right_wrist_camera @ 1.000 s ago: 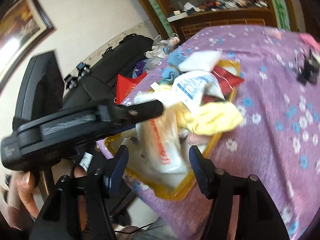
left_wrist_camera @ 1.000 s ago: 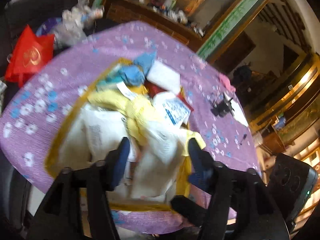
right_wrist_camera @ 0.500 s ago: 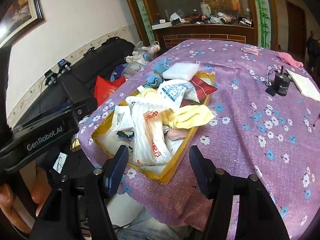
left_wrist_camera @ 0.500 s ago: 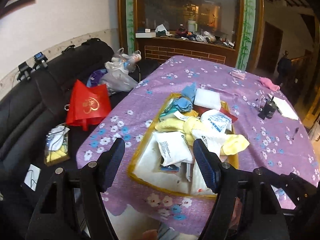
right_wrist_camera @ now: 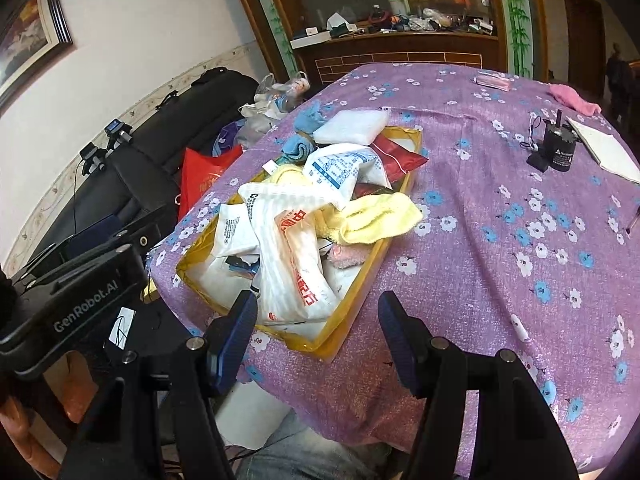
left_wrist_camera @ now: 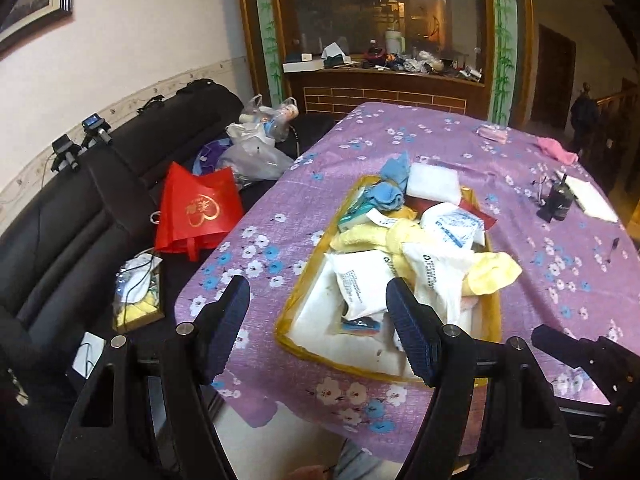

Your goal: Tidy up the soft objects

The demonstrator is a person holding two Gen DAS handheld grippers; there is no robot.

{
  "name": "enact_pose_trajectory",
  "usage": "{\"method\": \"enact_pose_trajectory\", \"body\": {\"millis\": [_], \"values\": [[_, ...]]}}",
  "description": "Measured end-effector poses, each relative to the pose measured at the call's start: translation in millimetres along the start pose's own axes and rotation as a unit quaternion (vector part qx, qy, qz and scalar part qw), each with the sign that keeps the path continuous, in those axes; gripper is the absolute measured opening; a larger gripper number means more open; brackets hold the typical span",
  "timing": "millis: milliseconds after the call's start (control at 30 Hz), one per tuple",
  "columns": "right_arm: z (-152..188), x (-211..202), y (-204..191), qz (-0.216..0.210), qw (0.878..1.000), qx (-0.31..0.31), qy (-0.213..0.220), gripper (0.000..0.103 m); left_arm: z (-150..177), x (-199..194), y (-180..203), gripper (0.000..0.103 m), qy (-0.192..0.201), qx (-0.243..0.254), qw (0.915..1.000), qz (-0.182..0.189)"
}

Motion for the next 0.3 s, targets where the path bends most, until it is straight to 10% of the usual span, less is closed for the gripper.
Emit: {"method": "enact_pose_trajectory", "body": {"millis": [300], "values": [[3.0,4.2,-1.3,0.002,1.0,0.0,-0.007,0.063,3.0,4.9,-2.9,0.072,0.005,0.006,0.9998,-0.016]]}}
Point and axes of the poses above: each gripper's, at about its wrist camera, not at the fingertips, and x roughly the way its jaws point, y to its right, z to its underside, the point moved 4 cm from there along x, roughly the way its jaws point, and after that the axes turned 5 degrees about -y, right-handed, at the moved point
